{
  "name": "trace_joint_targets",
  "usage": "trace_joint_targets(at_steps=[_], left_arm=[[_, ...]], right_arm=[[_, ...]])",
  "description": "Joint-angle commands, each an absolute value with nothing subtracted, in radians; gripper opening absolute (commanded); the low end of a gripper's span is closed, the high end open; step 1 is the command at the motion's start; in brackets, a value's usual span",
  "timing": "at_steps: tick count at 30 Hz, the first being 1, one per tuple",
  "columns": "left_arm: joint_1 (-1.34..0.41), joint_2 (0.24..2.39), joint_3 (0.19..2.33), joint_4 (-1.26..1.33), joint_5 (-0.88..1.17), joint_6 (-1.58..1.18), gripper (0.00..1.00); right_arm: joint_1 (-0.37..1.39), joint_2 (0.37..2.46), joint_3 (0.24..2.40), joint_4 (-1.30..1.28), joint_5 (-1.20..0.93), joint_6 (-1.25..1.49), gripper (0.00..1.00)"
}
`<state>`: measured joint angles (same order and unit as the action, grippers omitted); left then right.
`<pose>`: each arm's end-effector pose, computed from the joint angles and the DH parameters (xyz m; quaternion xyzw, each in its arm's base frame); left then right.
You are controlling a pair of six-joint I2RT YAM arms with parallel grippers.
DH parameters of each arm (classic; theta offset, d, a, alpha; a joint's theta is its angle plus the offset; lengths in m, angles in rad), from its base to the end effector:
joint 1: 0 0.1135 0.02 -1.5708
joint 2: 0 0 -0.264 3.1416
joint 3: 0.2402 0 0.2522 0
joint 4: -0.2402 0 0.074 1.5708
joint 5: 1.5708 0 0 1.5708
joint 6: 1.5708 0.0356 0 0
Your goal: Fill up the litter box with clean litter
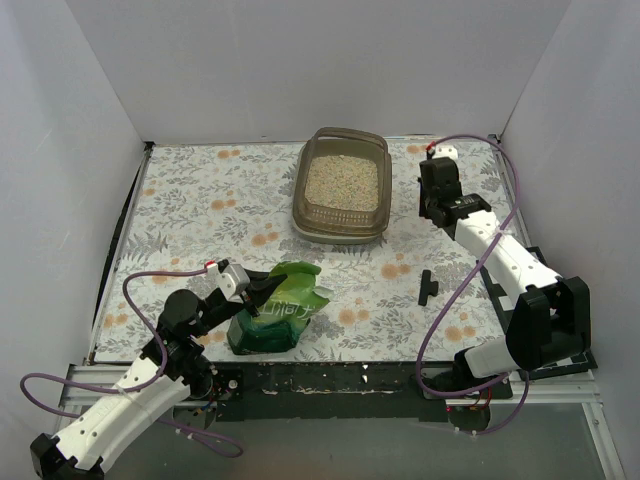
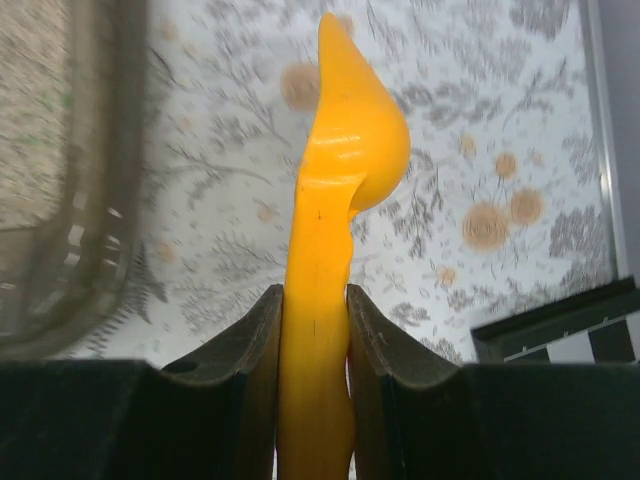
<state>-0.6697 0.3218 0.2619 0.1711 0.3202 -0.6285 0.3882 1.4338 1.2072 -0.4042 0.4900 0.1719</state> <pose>0.0909 -0.0862 0.2542 0.1324 0.6556 -0.5294 0.5219 0.3037 0.1061 0.3163 0.0159 0.8717 -0.0864 0.4820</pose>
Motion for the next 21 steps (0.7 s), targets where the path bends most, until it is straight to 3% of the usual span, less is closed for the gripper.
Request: trace_joint_targets(at_steps=[1,8,18,21], left_arm=[[-0.666,0.382,0.334,0.245,0.324,-0.663,0.0],[-0.667,0.541,0.374,0.449,0.347,-0.733,0.0],[-0.666,0.922,0.501,0.784,0.54,-0.811,0.0],[-0.66,1.018,0.541,0.853,0.583,-0.831,0.0]], right_arm=[[0.318,1.367,1.06,-0.253,0.416,0.249,0.01],[0.216,1.361,0.913,-0.12,0.316,0.276,0.01],[0.178,1.607,0.998,-0.112,0.193,0.331,0.01],[0.178,1.676,1.034,-0.146,0.172,0.357,0.15]])
